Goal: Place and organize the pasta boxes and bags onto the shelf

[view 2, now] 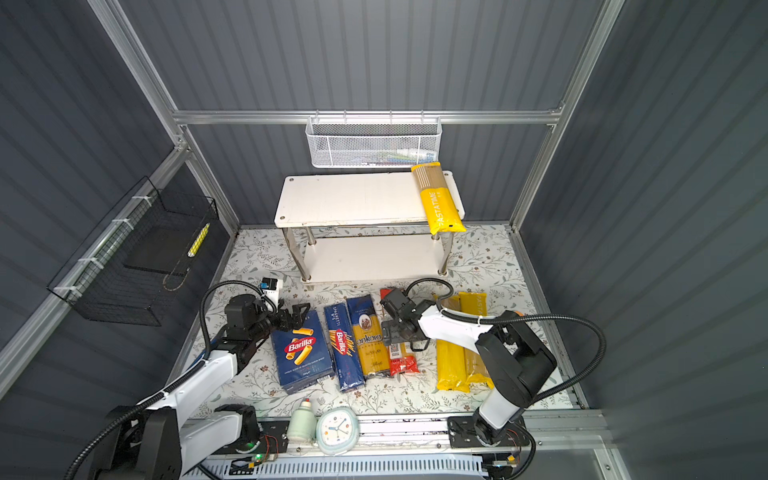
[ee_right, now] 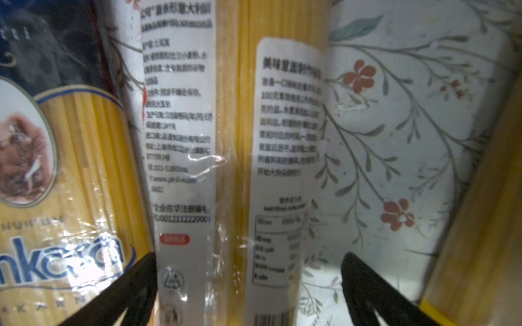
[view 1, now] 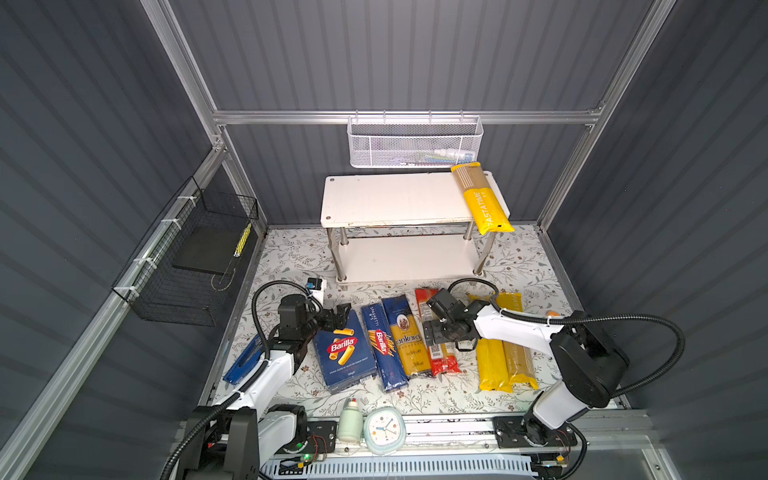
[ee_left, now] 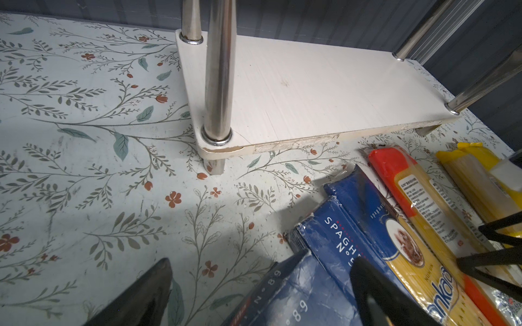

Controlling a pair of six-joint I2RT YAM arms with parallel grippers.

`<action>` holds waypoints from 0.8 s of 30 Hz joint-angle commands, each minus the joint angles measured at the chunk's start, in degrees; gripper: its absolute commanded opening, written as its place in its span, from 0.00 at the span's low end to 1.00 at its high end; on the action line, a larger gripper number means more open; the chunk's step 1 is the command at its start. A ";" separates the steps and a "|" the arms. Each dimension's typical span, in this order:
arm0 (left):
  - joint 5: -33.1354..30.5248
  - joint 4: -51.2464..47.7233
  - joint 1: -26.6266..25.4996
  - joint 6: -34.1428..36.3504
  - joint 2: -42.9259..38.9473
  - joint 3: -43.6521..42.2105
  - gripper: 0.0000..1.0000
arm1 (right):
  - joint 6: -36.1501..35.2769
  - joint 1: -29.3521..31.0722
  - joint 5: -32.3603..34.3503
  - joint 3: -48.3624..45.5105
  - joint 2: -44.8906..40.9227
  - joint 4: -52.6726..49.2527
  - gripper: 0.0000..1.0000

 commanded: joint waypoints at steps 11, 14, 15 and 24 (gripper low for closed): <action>1.22 -0.09 -0.24 1.30 0.83 2.22 0.99 | -0.88 -0.09 -2.46 0.71 -3.61 -0.82 0.99; 1.21 -0.09 -0.22 1.23 1.03 2.39 0.99 | -0.01 0.59 -1.67 1.63 -2.74 -0.49 0.99; 1.22 -0.16 -0.22 1.26 1.15 2.39 0.99 | 0.44 0.63 -1.44 1.94 -2.39 -0.57 0.99; 1.20 -0.09 -0.26 1.20 0.89 2.29 0.99 | 0.40 1.06 0.08 2.48 -0.62 -0.53 0.99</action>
